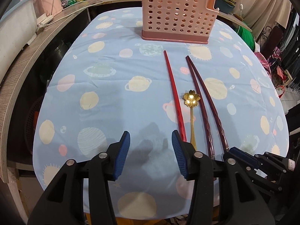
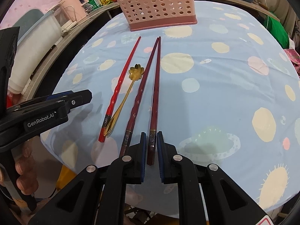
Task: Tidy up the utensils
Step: 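Grasp the bright red chopstick with the left tool while the right tool grasps a dark red one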
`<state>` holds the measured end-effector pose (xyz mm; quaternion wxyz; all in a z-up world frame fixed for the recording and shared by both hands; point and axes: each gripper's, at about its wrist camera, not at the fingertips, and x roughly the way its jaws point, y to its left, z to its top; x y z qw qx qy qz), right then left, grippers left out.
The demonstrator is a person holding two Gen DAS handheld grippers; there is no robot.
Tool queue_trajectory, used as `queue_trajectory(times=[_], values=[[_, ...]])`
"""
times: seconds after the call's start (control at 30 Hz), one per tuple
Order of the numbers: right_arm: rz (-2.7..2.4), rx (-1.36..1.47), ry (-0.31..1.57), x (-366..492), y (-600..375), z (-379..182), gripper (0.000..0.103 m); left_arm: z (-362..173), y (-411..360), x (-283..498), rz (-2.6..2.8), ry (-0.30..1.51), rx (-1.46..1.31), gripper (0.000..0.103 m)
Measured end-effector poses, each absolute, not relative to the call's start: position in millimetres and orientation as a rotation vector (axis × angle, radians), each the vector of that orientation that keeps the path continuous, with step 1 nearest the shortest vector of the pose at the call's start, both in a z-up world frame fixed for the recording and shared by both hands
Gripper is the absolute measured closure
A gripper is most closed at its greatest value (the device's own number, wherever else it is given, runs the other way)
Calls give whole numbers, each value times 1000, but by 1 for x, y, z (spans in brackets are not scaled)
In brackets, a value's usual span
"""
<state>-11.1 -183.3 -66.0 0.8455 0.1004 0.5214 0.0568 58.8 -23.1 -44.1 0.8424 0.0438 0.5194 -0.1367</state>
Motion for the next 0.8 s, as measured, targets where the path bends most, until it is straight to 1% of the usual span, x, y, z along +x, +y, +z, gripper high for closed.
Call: queue_trajectory(times=[0.1,0.2,0.8], values=[[107,207,1097,-12,-184,-67,95,-46,-25,57,-299,1105,93,58],[92,222,1092,-12,-188,-68,96,-48,-27,55,-308,1116,94,57],[72,241,1088,-13,-194,-67,96,-69,-48,51,-377,1180,110,57]])
